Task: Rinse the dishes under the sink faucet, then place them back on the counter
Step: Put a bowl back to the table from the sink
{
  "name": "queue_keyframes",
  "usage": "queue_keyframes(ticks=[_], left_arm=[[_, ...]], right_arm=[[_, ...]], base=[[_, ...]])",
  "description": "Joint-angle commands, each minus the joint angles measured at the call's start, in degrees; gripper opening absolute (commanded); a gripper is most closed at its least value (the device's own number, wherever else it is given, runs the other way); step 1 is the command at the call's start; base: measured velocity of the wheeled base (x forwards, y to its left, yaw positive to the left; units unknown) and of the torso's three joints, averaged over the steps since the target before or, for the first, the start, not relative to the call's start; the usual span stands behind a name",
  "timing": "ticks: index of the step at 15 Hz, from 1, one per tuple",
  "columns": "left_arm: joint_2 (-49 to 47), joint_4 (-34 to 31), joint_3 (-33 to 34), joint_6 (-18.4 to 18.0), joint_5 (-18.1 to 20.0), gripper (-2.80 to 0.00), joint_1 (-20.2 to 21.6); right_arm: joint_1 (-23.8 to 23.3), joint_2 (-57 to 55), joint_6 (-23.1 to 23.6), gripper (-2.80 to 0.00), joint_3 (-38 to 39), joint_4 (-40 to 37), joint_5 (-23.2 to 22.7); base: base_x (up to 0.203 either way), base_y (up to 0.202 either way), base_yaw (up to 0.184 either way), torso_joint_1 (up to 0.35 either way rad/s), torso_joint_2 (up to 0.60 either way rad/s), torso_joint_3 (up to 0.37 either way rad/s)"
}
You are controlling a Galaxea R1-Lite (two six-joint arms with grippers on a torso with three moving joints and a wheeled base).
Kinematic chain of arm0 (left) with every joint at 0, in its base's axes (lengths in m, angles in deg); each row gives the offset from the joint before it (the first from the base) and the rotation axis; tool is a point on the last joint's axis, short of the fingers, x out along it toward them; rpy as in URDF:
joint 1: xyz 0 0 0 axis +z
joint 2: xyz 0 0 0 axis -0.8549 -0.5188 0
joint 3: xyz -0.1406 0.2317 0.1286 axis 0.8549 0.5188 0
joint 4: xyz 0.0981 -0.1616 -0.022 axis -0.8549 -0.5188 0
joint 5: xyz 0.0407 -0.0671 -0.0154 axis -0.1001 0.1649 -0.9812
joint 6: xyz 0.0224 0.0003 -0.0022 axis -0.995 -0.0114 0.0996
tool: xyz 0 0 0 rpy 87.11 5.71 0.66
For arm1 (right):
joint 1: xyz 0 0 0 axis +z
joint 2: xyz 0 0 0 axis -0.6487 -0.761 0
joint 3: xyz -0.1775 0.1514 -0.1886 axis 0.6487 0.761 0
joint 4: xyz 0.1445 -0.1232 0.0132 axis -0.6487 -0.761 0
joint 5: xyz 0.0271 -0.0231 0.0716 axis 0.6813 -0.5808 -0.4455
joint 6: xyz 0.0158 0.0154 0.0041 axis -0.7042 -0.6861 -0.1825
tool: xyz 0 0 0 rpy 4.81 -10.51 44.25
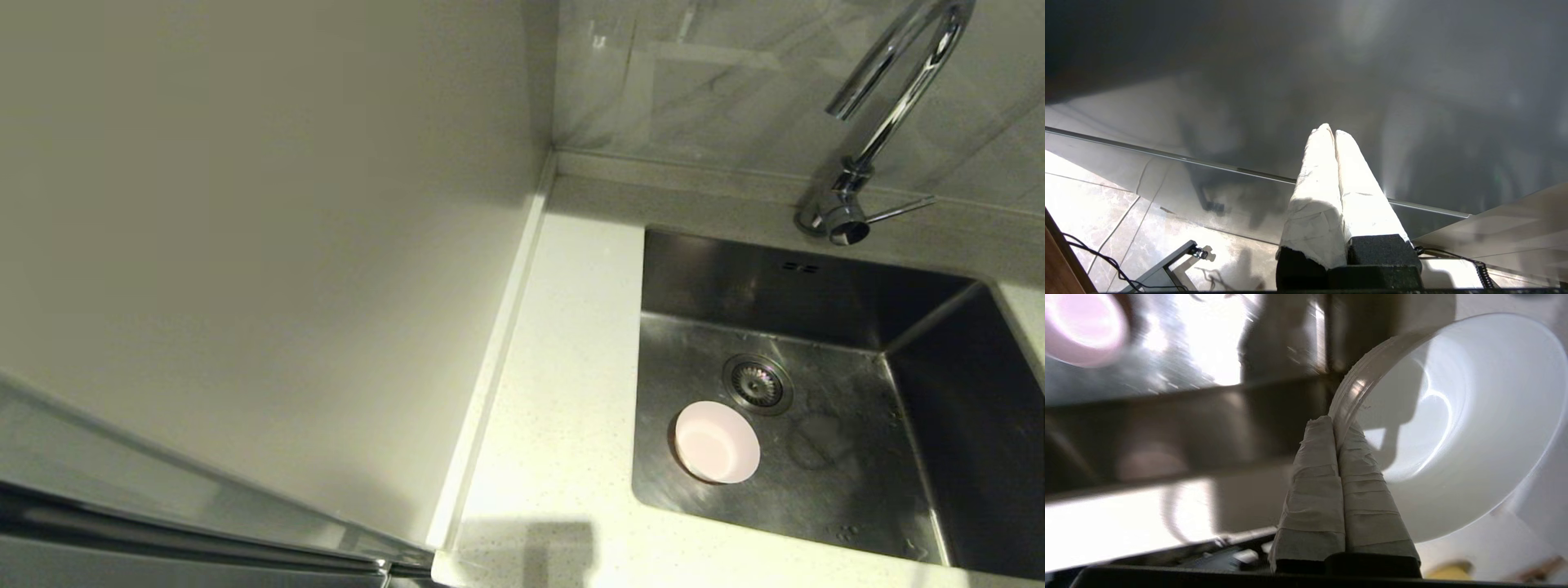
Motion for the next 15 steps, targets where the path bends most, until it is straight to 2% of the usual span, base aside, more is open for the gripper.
queue_keyframes(ticks=[1, 6, 10, 15], left_arm=[[0.18, 0.04, 0.00, 0.03, -0.06, -2.80, 0.00], [0.18, 0.04, 0.00, 0.03, -0.02, -2.80, 0.00], [0.18, 0.04, 0.00, 0.03, 0.00, -2.80, 0.00], [0.18, 0.04, 0.00, 0.03, -0.09, -2.80, -0.09]], right_arm=[[-5.30, 1.31, 4.34, -2.80, 2.37, -0.77, 0.15], [-9.39, -2.27, 5.65, -2.80, 6.76, 0.38, 0.43], [-9.71, -6.62, 5.68, -2.80, 13.12, 16.46, 2.89], [-10.31, -11.93, 5.60, -2.80, 18.03, 29.49, 7.73]], base=[[0.000, 0.000, 0.000, 0.000, 0.00, 0.000], [0.000, 0.000, 0.000, 0.000, 0.00, 0.000], [0.000, 0.000, 0.000, 0.000, 0.00, 0.000], [0.000, 0.000, 0.000, 0.000, 0.00, 0.000]])
